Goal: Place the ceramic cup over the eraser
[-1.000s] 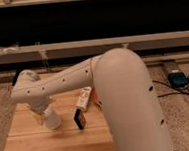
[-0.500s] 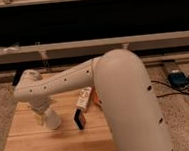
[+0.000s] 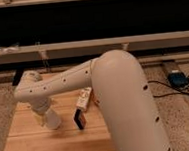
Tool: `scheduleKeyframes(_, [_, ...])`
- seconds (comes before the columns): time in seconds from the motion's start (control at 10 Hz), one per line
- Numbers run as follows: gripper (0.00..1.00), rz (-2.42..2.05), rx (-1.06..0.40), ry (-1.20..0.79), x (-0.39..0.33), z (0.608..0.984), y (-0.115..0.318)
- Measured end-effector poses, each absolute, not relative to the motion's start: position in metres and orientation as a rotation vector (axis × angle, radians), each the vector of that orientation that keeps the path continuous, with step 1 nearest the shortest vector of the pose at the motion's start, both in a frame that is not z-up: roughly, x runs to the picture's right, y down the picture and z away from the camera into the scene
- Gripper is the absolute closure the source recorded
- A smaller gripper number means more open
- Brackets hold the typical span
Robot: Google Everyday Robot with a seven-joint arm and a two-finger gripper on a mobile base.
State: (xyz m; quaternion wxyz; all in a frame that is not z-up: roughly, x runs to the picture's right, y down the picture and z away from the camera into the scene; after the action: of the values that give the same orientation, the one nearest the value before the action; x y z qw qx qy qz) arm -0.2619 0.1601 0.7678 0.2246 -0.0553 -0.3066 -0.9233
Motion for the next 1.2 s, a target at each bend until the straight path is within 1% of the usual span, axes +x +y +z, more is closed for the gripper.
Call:
scheduleKeyframes(0.1, [0.24, -2.553, -0.155, -0.844, -0.263, 0.768, 0.161])
scheduleKeyframes(0.3, [0.43, -2.559, -0.157, -0.845, -0.263, 0.768, 0.161])
scheduleKeyframes(0.4, [0.55, -2.562, -0.158, -0.846, -0.264, 0.768, 0.161])
scheduleKeyframes(0.6, [0.73, -2.558, -0.162, -0.852, -0.264, 0.767, 0.161])
scheduleKeyframes(0.8, [0.95, -2.545, -0.18, -0.858, -0.262, 0.766, 0.159])
scheduleKeyframes(0.9, [0.99, -2.532, -0.185, -0.86, -0.261, 0.763, 0.157])
scheduleKeyframes(1.0, [1.0, -2.519, -0.182, -0.856, -0.258, 0.759, 0.152])
scheduleKeyframes(1.2, [1.0, -2.491, -0.144, -0.841, -0.252, 0.738, 0.134])
